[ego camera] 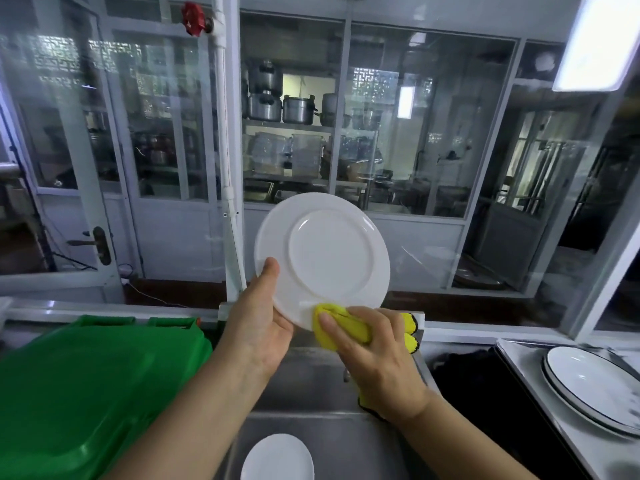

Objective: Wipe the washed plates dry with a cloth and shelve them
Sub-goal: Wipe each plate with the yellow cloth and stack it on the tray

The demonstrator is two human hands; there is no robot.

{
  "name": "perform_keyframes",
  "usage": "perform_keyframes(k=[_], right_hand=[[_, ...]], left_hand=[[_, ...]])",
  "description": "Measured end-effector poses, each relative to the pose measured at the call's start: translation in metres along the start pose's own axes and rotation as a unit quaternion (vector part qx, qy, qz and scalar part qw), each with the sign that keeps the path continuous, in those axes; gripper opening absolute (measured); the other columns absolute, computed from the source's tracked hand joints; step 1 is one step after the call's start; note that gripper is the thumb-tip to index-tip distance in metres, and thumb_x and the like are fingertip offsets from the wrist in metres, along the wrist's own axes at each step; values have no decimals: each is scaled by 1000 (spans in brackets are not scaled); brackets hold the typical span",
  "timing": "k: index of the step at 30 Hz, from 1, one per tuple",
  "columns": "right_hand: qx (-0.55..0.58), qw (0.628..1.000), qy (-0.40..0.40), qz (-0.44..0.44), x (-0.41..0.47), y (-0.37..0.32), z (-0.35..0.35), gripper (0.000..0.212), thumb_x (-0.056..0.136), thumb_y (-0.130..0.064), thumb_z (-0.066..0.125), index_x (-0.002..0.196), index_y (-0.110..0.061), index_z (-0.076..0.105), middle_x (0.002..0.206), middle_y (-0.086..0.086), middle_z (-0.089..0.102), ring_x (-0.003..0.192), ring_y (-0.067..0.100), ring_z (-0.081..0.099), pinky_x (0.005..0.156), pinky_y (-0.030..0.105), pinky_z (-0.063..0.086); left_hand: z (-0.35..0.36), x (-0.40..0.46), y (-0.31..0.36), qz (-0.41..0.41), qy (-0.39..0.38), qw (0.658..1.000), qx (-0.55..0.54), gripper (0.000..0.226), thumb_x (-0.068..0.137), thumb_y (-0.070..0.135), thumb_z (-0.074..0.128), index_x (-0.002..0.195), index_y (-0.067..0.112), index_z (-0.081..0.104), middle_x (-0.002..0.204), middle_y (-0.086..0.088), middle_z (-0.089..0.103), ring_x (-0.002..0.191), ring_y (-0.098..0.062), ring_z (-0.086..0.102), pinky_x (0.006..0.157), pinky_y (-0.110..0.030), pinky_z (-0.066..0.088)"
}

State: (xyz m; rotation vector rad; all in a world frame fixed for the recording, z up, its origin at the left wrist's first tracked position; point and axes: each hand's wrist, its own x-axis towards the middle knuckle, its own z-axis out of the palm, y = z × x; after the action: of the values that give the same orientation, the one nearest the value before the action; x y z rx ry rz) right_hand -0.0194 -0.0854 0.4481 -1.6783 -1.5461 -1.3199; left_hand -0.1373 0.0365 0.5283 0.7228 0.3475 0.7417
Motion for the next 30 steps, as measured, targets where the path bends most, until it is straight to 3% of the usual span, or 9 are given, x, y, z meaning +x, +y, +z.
perform_keyframes(k=[3,6,10,14,17,22,25,30], right_hand=[[-9,998,-31,55,-15,12,-8,63,81,-9,67,136,-28,45,122,10,41,99,30,41,92,33,36],[2,991,-36,128,-18,24,-17,53,87,-15,59,136,-27,45,118,8,44,99,28,40,89,30,35],[2,975,-48,218,-4,42,-28,45,90,-21,45,135,-24,49,115,5,41,96,23,36,87,33,34],[-46,976,-91,194,15,46,-38,45,93,-27,43,137,-22,50,114,8,42,95,25,35,84,37,38],[-40,982,-101,156,20,34,-39,45,96,-29,42,140,-20,48,115,8,40,97,27,36,85,39,39],[-3,986,-132,102,-15,29,-54,43,98,-27,44,141,-22,45,116,10,44,97,29,41,89,37,36],[1,985,-146,94,-50,47,-75,43,98,-22,49,140,-25,43,115,8,43,95,29,43,87,35,40],[-53,981,-142,121,-106,114,-117,45,93,-18,52,137,-25,47,113,9,47,90,30,45,79,42,47]], left_hand=[[-8,2,3,-1,10,1000,29,43,94,38,51,128,13,55,114,-4,70,94,-16,64,80,-33,55],[-15,7,0,11,5,999,43,28,94,34,52,116,19,60,107,0,72,93,-14,66,73,-33,54],[-16,6,-16,14,-34,994,102,12,96,30,50,96,27,62,80,14,74,73,-4,69,68,-28,49],[-7,2,-37,19,-69,989,132,14,95,24,52,93,24,66,90,12,74,88,-7,67,77,-29,51],[6,-2,-52,13,-91,986,137,17,96,20,50,90,22,66,79,11,74,72,-4,69,65,-26,54],[26,-2,-71,10,-91,987,132,16,96,20,51,91,19,67,75,3,74,65,-10,70,51,-23,54],[44,-1,-91,-3,-101,985,138,15,95,19,52,94,18,67,82,1,75,70,-11,71,53,-23,54],[87,-7,-145,-5,-119,978,172,16,95,17,52,88,21,66,75,12,74,69,-2,69,59,-19,53]])
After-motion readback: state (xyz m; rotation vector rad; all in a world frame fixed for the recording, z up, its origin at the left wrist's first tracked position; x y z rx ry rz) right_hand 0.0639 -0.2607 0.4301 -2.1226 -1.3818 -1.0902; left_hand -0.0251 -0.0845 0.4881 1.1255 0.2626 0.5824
